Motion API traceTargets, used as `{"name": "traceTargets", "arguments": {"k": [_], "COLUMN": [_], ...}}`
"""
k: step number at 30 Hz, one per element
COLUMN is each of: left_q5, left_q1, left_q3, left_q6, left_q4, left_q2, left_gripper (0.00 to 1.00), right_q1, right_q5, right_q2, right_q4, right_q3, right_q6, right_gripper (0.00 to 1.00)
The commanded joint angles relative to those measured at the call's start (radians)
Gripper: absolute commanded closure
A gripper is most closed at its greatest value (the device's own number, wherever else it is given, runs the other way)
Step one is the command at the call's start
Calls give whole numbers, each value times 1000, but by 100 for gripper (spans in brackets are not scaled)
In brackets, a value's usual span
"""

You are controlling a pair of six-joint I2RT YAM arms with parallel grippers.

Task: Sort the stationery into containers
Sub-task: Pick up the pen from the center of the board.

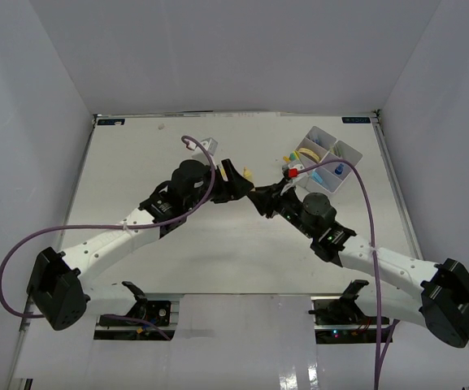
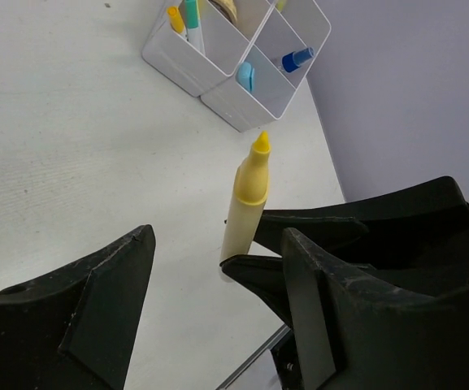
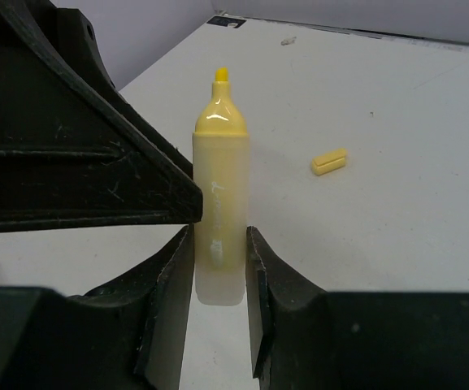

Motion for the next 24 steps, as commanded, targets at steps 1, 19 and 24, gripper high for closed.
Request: {"name": "traceTargets", "arguments": {"k": [1, 19, 24], "left_q5": [-69, -228, -260], "left_q1": [-40, -125, -126], "left_q3": [29, -26, -42], "left_q6": [-11, 29, 95], "left_q4": [62, 220, 245], "left_q2": [-4, 39, 3], "left_gripper": [27, 76, 94], "right_q1": [10, 33, 31], "right_q5": [15, 32, 31], "right_q2": [-27, -36, -31], "right_q4": [91, 133, 104], "right_q3": [-15, -36, -33], "right_q6": [10, 41, 35], "right_gripper": [91, 87, 74]}}
